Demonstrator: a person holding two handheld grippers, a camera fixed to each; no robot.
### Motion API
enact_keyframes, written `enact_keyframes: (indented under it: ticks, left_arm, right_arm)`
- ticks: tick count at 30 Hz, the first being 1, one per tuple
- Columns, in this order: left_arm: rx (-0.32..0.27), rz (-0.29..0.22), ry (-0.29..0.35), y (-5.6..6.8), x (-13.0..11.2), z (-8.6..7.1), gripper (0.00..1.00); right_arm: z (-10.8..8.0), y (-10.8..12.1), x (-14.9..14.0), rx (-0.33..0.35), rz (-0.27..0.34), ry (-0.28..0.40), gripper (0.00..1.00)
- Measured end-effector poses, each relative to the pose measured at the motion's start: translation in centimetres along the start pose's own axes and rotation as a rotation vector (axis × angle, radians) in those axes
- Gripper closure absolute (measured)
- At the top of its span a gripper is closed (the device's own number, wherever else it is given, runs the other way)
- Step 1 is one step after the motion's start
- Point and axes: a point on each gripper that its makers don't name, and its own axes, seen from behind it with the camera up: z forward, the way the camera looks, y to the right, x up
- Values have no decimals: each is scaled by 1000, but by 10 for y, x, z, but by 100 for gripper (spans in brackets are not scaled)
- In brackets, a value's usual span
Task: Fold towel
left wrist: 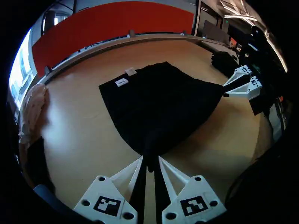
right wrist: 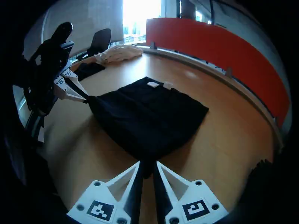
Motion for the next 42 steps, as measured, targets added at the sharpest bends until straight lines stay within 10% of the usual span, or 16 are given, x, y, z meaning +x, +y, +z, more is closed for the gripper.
enact_keyframes:
  ticks: [42]
  left_arm:
    - [14, -40, 90, 3, 66, -75, 87]
  right_arm:
    - [-70, -1, 67, -17, -8, 89, 84]
